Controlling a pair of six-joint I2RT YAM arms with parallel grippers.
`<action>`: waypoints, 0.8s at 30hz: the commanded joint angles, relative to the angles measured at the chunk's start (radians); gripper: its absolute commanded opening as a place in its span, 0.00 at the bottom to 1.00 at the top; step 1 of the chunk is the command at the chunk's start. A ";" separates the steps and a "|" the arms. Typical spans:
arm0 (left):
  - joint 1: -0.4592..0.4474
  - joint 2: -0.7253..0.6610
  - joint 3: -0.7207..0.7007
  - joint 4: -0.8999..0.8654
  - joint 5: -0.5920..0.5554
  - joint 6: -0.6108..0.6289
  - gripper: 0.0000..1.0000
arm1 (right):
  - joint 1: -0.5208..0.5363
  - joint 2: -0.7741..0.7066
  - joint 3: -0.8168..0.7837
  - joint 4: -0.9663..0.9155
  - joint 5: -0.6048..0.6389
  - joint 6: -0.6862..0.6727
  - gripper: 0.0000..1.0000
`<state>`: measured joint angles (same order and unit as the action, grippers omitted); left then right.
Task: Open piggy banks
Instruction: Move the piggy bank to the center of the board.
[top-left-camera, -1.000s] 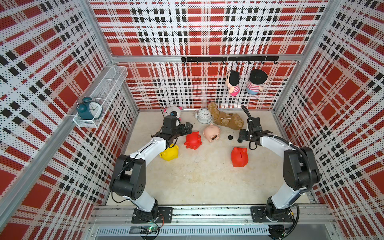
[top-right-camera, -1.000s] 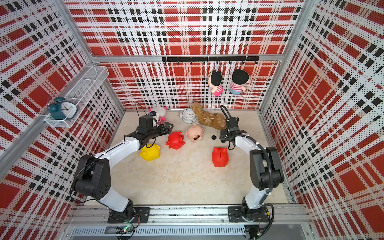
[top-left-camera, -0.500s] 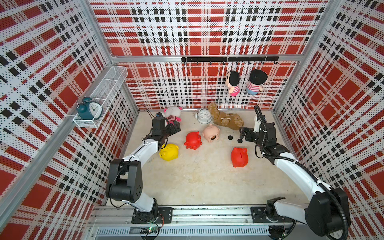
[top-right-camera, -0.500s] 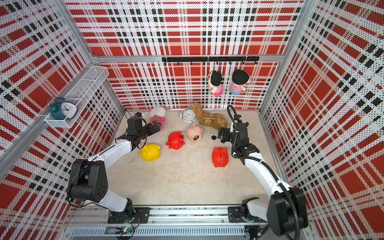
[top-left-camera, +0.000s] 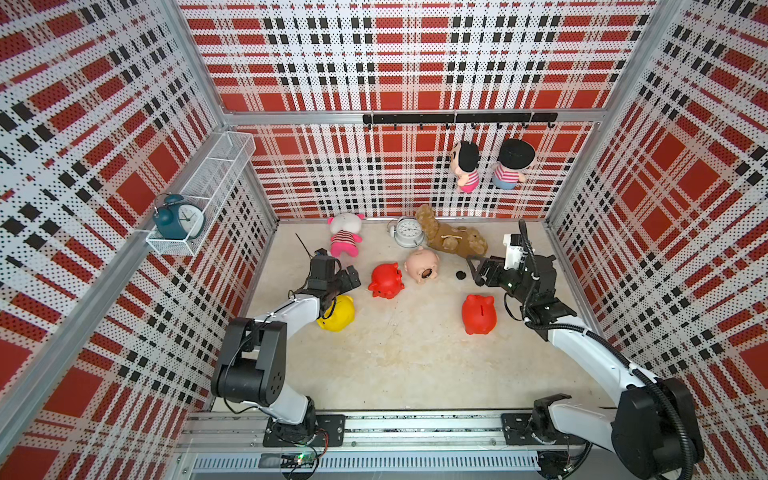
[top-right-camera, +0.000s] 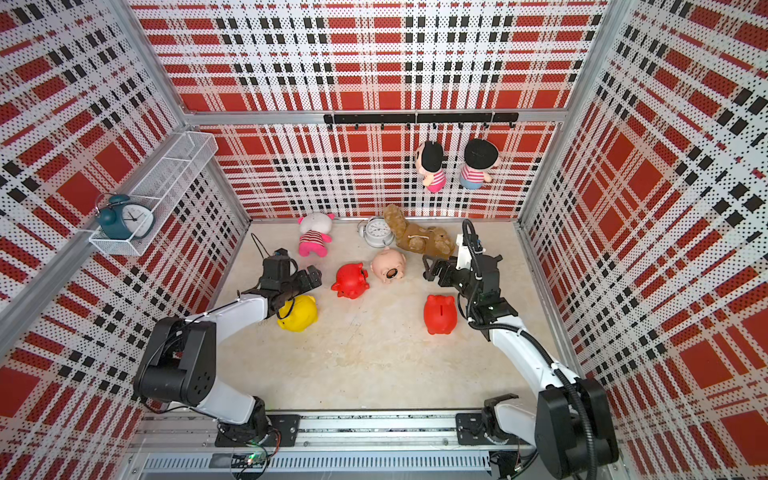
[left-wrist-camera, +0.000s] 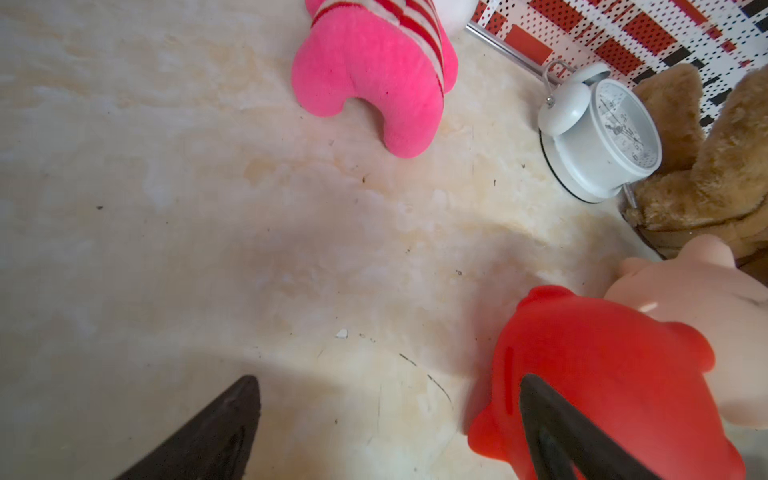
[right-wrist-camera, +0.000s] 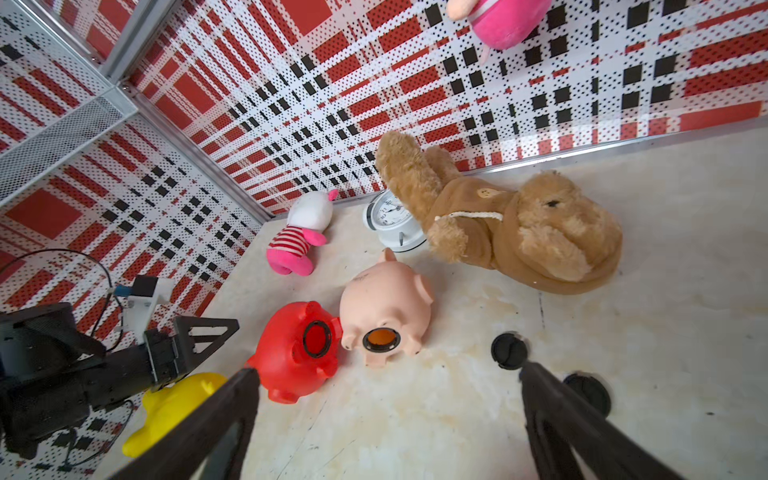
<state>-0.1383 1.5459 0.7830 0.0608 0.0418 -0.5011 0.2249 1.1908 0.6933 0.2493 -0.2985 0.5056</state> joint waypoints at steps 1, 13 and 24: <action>-0.010 -0.040 -0.042 0.004 0.024 -0.030 0.98 | 0.025 0.001 -0.018 0.034 -0.033 0.005 1.00; -0.138 -0.282 -0.118 -0.136 -0.072 -0.202 0.98 | 0.424 0.030 -0.021 -0.061 0.310 -0.102 0.98; 0.105 -0.612 -0.354 -0.159 -0.023 -0.213 0.98 | 0.688 0.190 0.052 -0.072 0.411 -0.146 1.00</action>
<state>-0.0559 0.9829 0.4652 -0.0788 -0.0223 -0.7139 0.8761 1.3605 0.7246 0.1593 0.0700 0.3832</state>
